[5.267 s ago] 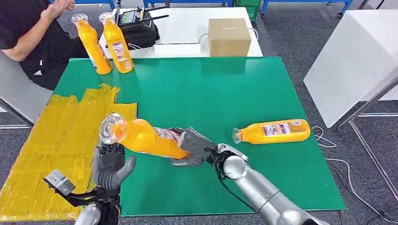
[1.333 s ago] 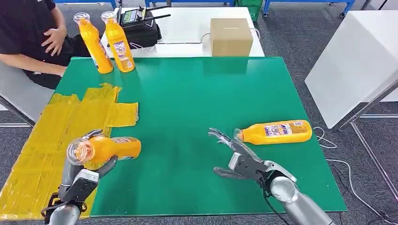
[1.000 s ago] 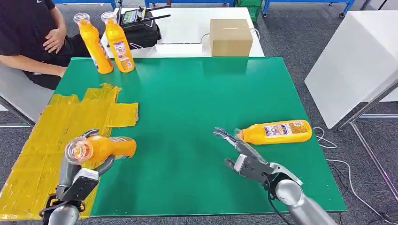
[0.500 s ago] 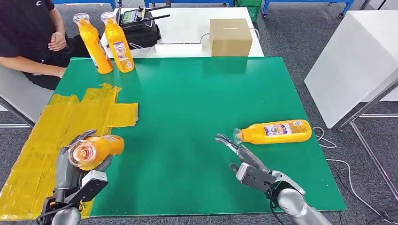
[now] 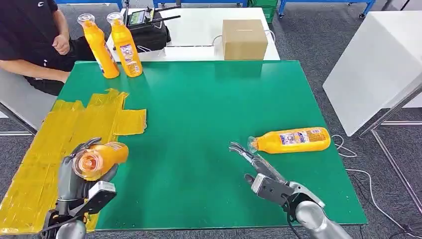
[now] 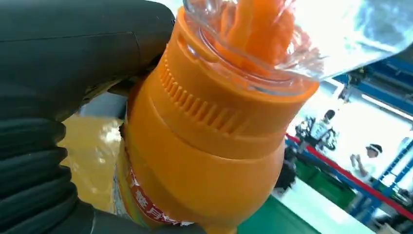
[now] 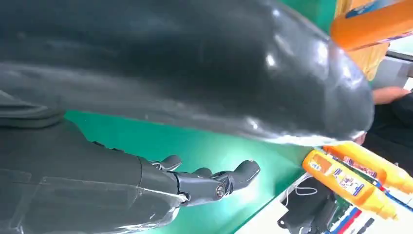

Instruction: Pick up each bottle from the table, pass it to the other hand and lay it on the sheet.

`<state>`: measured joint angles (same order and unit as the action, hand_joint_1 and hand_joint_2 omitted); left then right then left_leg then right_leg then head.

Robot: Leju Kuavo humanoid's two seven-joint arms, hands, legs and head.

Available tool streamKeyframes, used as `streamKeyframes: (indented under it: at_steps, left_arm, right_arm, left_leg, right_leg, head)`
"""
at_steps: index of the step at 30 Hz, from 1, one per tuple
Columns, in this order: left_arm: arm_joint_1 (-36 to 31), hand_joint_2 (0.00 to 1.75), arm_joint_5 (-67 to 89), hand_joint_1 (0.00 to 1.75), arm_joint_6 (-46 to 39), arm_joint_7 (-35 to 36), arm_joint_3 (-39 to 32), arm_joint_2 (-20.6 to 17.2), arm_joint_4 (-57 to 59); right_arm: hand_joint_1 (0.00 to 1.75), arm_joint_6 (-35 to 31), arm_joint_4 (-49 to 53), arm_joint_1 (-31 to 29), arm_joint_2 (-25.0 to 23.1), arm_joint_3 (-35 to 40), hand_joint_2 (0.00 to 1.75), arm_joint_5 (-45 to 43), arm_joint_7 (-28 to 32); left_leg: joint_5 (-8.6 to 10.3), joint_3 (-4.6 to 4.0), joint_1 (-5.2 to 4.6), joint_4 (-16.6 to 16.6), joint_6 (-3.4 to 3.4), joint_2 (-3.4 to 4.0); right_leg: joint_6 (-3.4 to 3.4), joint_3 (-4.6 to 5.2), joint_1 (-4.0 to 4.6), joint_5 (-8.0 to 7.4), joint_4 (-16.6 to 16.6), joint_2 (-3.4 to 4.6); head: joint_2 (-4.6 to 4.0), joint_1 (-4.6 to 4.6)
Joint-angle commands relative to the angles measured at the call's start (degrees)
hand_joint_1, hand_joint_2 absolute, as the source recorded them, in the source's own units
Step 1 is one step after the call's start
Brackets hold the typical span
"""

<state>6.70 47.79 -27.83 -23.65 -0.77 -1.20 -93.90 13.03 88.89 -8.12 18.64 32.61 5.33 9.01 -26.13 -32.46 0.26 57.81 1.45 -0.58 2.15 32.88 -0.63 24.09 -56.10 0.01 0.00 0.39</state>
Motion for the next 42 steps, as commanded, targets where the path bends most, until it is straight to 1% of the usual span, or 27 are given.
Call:
streamKeyframes:
  at_steps: [1, 2, 3, 5, 6, 7, 10, 16, 17, 18, 22, 23, 24, 25, 26, 27, 30, 31, 33, 42]
  left_arm:
    - [-2.14, 1.75, 14.58, 1.75, -6.95, 6.97, 4.13, -1.07, 1.95]
    - [-2.23, 1.75, 18.47, 1.75, -8.19, 8.64, 4.52, -1.31, 2.48]
    - [-2.28, 1.75, 20.05, 1.75, -8.15, 10.00, 5.51, -1.70, 2.98]
    - [-2.83, 1.75, 26.18, 1.75, -8.16, 12.85, 6.93, -2.43, 4.88]
    - [-3.64, 1.75, 35.99, 1.75, -6.47, 16.52, 8.71, -3.47, 7.49]
    - [-4.94, 1.75, 38.65, 1.75, -6.67, 18.80, 10.40, -4.02, 10.77]
    - [-6.99, 1.75, 38.68, 1.75, -8.51, 21.16, 12.67, -4.80, 15.51]
    - [-7.45, 1.75, 37.68, 1.75, -7.99, 22.00, 13.78, -5.70, 15.53]
    - [-7.76, 1.75, 37.92, 1.75, -7.51, 22.13, 14.03, -5.84, 16.03]
    - [-8.14, 1.75, 38.03, 1.75, -7.14, 22.17, 14.31, -5.83, 16.68]
    - [-10.76, 1.75, 39.70, 1.75, -0.05, 23.15, 16.50, -6.83, 21.31]
    - [-11.89, 1.75, 39.47, 1.75, 1.22, 23.39, 17.05, -6.98, 23.45]
    - [-13.22, 1.75, 39.50, 1.75, 4.09, 24.30, 17.56, -7.22, 26.11]
    - [-14.15, 1.75, 40.64, 0.14, 4.97, 25.78, 17.66, -7.33, 28.00]
    - [-15.07, 0.00, 41.03, 0.00, 6.28, 27.53, 17.25, -6.93, 30.10]
    - [-15.88, 0.00, 42.04, 0.00, 6.69, 28.73, 17.42, -6.81, 31.64]
    - [-16.51, 0.00, 41.77, 0.00, 6.10, 29.22, 17.52, -6.68, 33.24]
    - [-16.50, 0.00, 41.70, 0.00, 6.04, 29.08, 17.51, -6.78, 33.29]
    - [-16.54, 0.00, 41.99, 0.00, 6.02, 29.31, 17.26, -6.96, 33.69]
    - [-16.58, 0.00, 41.99, 0.00, 6.03, 29.31, 17.18, -7.09, 33.74]
  right_arm:
    - [0.00, -0.37, -0.41, -0.25, 1.08, -0.36, 0.00, 0.08, 0.00]
    - [0.00, -0.46, -0.37, -0.20, 1.17, -0.39, 0.00, -0.08, -0.11]
    - [0.00, -0.42, -0.30, -0.10, 1.27, -0.42, 0.00, -0.09, -0.11]
    - [0.00, -0.36, -0.28, -0.22, 1.36, -0.32, 0.00, -0.07, -0.09]
    - [0.00, 0.02, -0.91, -1.17, 1.31, 0.09, 0.00, -0.37, -0.38]
    - [0.00, 0.34, -1.76, -2.27, 1.13, 0.51, 0.00, -0.64, -0.62]
    - [0.00, 0.43, -2.42, -2.94, 1.08, 0.71, 0.00, -0.93, -0.68]
    - [0.00, 0.51, -2.20, -2.04, 1.40, 0.46, 0.00, -0.96, -0.65]
    - [0.00, 0.57, -2.35, -2.17, 1.31, 0.53, 0.00, -0.96, -0.59]
    - [0.00, 0.58, -2.51, -2.34, 1.18, 0.58, 0.00, -0.96, -0.58]
    - [0.00, 0.71, -3.14, -3.19, 0.62, 0.91, 0.00, -0.68, -0.94]
    - [0.00, 0.79, -3.45, -3.45, 0.41, 1.03, 0.00, -0.61, -1.04]
    - [0.00, 1.02, -3.84, -3.79, 0.12, 1.20, 0.00, -0.45, -1.26]
    - [0.00, 1.15, -4.18, -4.08, -0.12, 1.40, 0.00, -0.36, -1.38]
    - [0.00, 1.22, -4.40, -4.12, -0.34, 1.42, 0.00, -0.29, -1.50]
    - [0.00, 1.24, -4.55, -4.10, -0.49, 1.45, 0.00, -0.23, -1.57]
    - [0.00, 1.25, -4.69, -4.11, -0.53, 1.59, 0.00, -0.16, -1.62]
    - [0.00, 1.25, -4.71, -4.10, -0.49, 1.58, 0.00, -0.15, -1.62]
    - [0.00, 1.24, -4.79, -4.11, -0.46, 1.52, 0.00, -0.15, -1.62]
    - [0.00, 1.24, -4.82, -4.07, -0.45, 1.52, 0.00, -0.15, -1.62]
  left_leg:
    - [-0.02, 0.07, 0.01, -0.03, -0.03, -0.04]
    - [-0.10, 0.28, 0.07, -0.06, -0.07, 0.00]
    - [-0.04, 0.12, 0.03, -0.03, -0.04, -0.03]
    - [-0.04, 0.18, 0.03, -0.06, -0.05, -0.03]
    - [0.00, 0.11, 0.00, -0.06, -0.03, -0.05]
    - [-0.01, 0.18, 0.02, -0.09, -0.05, -0.05]
    - [0.04, 0.24, -0.03, -0.16, -0.05, -0.05]
    - [-0.02, 0.17, 0.00, -0.09, -0.04, 0.02]
    - [-0.09, 0.38, 0.07, -0.15, -0.09, 0.08]
    - [-0.02, 0.17, 0.00, -0.08, -0.04, 0.01]
    - [-0.01, 0.23, 0.02, -0.11, -0.05, 0.06]
    - [0.02, 0.13, -0.02, -0.08, -0.03, 0.02]
    - [0.01, 0.24, 0.02, -0.13, -0.06, 0.06]
    - [0.03, 0.19, 0.00, -0.11, -0.05, 0.06]
    - [0.03, 0.25, 0.03, -0.15, -0.08, 0.12]
    - [0.05, 0.30, 0.03, -0.19, -0.09, 0.17]
    - [0.01, 0.28, 0.02, -0.10, -0.07, 0.19]
    - [0.01, 0.37, 0.07, -0.16, -0.12, 0.33]
    - [0.03, 0.25, 0.05, -0.12, -0.10, 0.31]
    - [0.07, 0.18, 0.08, -0.09, -0.08, 0.33]
  right_leg:
    - [-0.03, -0.09, 0.01, 0.04, 0.03, -0.07]
    - [-0.09, -0.31, 0.09, 0.08, 0.10, -0.06]
    - [-0.05, -0.16, 0.04, 0.04, 0.05, -0.07]
    - [-0.06, -0.20, 0.04, 0.05, 0.08, -0.09]
    - [-0.04, -0.12, 0.01, 0.03, 0.06, -0.09]
    - [-0.06, -0.20, 0.03, 0.04, 0.09, -0.11]
    - [-0.06, -0.23, -0.02, 0.00, 0.12, -0.09]
    - [-0.05, -0.17, 0.02, 0.03, 0.07, -0.04]
    - [-0.11, -0.39, 0.10, 0.07, 0.17, -0.02]
    - [-0.05, -0.17, 0.01, 0.04, 0.06, -0.05]
    - [-0.07, -0.22, 0.03, 0.01, 0.10, 0.01]
    - [-0.04, -0.13, -0.01, -0.01, 0.05, -0.02]
    - [-0.08, -0.24, 0.03, -0.02, 0.12, 0.01]
    - [-0.07, -0.18, 0.01, -0.03, 0.08, 0.02]
    - [-0.10, -0.23, 0.04, -0.06, 0.14, 0.07]
    - [-0.12, -0.26, 0.04, -0.08, 0.16, 0.09]
    - [-0.11, -0.21, 0.04, -0.07, 0.06, 0.14]
    - [-0.17, -0.26, 0.09, -0.12, 0.13, 0.26]
    - [-0.30, -0.10, 0.09, -0.15, 0.07, 0.22]
    - [-0.25, -0.10, 0.17, -0.14, 0.05, 0.25]
  head:
    - [0.00, 0.00]
    - [0.00, 0.00]
    - [0.00, 0.00]
    - [0.00, 0.00]
    - [0.00, 0.00]
    - [0.00, 0.00]
    - [0.00, 0.00]
    - [0.00, 0.00]
    - [0.00, -0.02]
    - [0.00, 0.00]
    - [0.00, 0.00]
    - [0.00, 0.00]
    - [0.00, 0.00]
    - [0.00, 0.00]
    - [0.00, -0.02]
    - [0.00, 0.02]
    - [0.00, 0.00]
    - [0.00, 0.00]
    - [0.00, -0.02]
    - [0.00, 0.00]
